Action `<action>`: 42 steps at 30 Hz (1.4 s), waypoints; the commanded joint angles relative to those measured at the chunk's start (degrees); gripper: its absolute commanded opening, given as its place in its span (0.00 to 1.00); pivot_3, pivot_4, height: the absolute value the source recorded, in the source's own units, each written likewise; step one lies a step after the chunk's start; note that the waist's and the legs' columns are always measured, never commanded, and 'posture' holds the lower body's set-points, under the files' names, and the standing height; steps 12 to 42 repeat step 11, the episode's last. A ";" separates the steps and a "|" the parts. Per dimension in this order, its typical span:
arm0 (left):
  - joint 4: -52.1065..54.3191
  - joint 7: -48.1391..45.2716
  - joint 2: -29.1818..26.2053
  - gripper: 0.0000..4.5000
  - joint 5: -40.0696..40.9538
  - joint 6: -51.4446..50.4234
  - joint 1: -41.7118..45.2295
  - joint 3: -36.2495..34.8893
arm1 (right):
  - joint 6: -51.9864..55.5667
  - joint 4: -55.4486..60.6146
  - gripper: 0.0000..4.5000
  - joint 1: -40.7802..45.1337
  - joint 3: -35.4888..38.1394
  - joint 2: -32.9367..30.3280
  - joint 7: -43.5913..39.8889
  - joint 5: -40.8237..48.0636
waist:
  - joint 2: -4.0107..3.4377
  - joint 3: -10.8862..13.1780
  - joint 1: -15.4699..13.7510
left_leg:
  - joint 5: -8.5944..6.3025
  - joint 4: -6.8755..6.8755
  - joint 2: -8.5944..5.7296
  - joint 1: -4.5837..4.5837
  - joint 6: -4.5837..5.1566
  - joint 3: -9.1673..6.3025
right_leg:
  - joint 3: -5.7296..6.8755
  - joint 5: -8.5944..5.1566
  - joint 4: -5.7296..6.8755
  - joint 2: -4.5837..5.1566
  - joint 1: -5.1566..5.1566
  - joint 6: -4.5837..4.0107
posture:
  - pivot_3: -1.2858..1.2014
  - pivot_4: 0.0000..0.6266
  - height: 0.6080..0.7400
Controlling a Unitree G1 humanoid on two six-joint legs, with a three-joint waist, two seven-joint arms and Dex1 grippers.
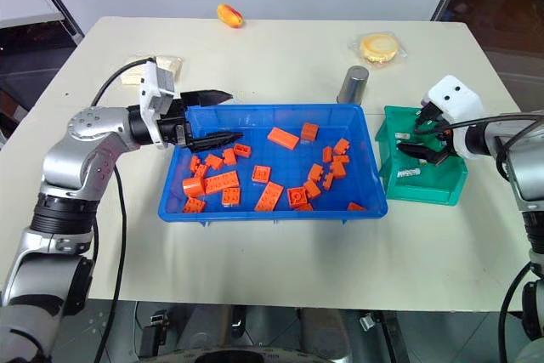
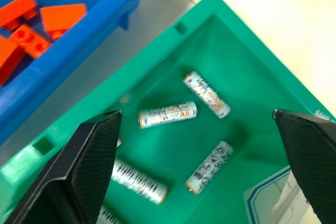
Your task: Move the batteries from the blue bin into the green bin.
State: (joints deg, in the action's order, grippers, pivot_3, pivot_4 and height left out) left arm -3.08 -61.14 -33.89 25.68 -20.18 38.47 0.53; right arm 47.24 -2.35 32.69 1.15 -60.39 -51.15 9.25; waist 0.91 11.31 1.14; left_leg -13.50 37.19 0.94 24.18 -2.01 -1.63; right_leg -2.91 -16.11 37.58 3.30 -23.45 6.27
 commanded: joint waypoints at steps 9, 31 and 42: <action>2.84 10.86 -7.57 1.00 0.38 -0.16 -5.25 -17.42 | -10.74 -20.29 0.98 9.65 11.24 1.23 9.44 0.36 | 0.00 0.00 -0.15 | 0.00 -0.03 -0.01 0.03 0.00 0.00 | 0.00 0.00 0.00 0.02 -0.02 0.00 | 0.52 0.24 1.00; 3.96 12.05 -9.64 1.00 0.08 -1.16 -8.39 -20.64 | -12.91 -23.52 0.98 9.62 13.09 0.56 10.45 0.54 | 0.00 0.00 -0.08 | 0.00 -0.04 -0.01 0.02 0.00 0.02 | 0.00 0.00 -0.01 0.04 -0.03 0.00 | 0.52 0.24 1.00; 3.96 12.05 -9.64 1.00 0.08 -1.16 -8.39 -20.64 | -12.91 -23.52 0.98 9.62 13.09 0.56 10.45 0.54 | 0.00 0.00 -0.08 | 0.00 -0.04 -0.01 0.02 0.00 0.02 | 0.00 0.00 -0.01 0.04 -0.03 0.00 | 0.52 0.24 1.00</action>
